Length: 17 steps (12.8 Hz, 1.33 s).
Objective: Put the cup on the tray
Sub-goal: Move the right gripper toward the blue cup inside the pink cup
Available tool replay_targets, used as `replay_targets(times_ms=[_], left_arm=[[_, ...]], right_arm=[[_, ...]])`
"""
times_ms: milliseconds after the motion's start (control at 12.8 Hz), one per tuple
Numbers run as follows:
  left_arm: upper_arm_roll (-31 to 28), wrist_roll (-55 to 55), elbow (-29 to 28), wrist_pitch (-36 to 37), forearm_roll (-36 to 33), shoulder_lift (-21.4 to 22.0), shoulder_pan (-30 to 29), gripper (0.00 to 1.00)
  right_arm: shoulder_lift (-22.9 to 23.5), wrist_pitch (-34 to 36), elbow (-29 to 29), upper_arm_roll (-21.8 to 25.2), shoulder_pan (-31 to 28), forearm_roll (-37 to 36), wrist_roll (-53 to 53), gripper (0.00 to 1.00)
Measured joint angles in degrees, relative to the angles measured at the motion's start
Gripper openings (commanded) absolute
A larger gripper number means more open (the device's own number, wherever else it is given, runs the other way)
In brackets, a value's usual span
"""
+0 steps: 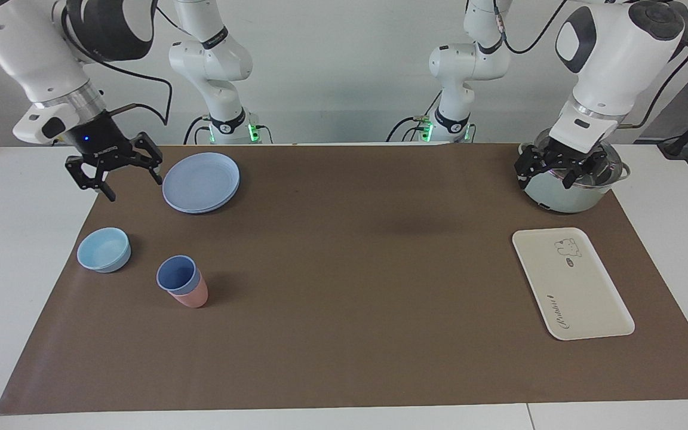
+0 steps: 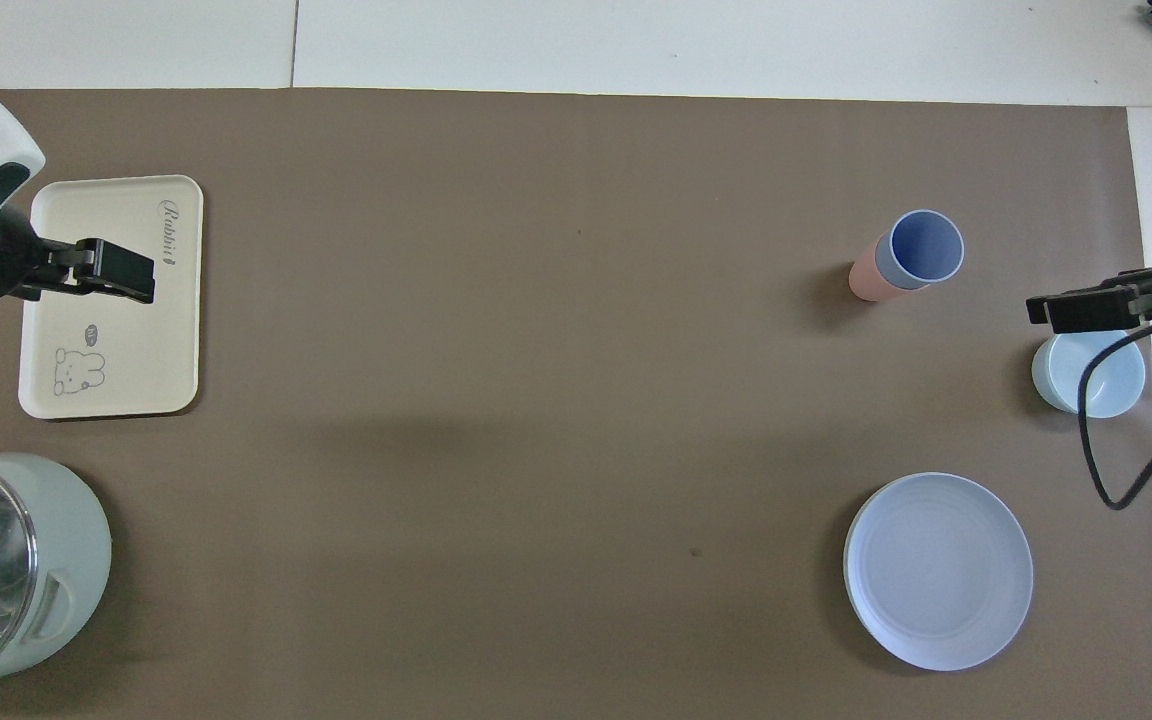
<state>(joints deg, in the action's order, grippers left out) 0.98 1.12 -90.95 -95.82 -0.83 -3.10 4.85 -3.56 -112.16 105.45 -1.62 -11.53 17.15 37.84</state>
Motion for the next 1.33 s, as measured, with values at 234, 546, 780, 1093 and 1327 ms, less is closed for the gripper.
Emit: replay_targets(times_ms=[234,546,780,1093,1327], left_arm=[[-0.1,0.0,0.0,0.0,0.0,0.0,0.0,1.00],[-0.3,-0.3,0.0,0.0,0.0,0.0,0.0,1.00],[-0.3,-1.1,-0.2,0.0,0.0,0.0,0.0,1.00],[-0.7,-1.5,-0.3,0.0,0.0,0.0,-0.1,1.00],[-0.9,-2.2,-0.4,0.0,0.0,0.0,-0.1,1.00]], right_arm=[[1.3,-6.6,6.5,0.1,-4.7,13.8,21.8,1.00],[9.6,-10.0,8.5,0.2,-9.0,31.7,48.5,1.00],[14.6,-14.0,8.7,-0.2,-8.2,44.0,59.0,1.00],[19.0,-16.1,10.6,-0.3,-6.2,55.5,71.9,1.00],[19.9,-16.1,13.6,-0.2,-6.6,60.3,79.1,1.00]])
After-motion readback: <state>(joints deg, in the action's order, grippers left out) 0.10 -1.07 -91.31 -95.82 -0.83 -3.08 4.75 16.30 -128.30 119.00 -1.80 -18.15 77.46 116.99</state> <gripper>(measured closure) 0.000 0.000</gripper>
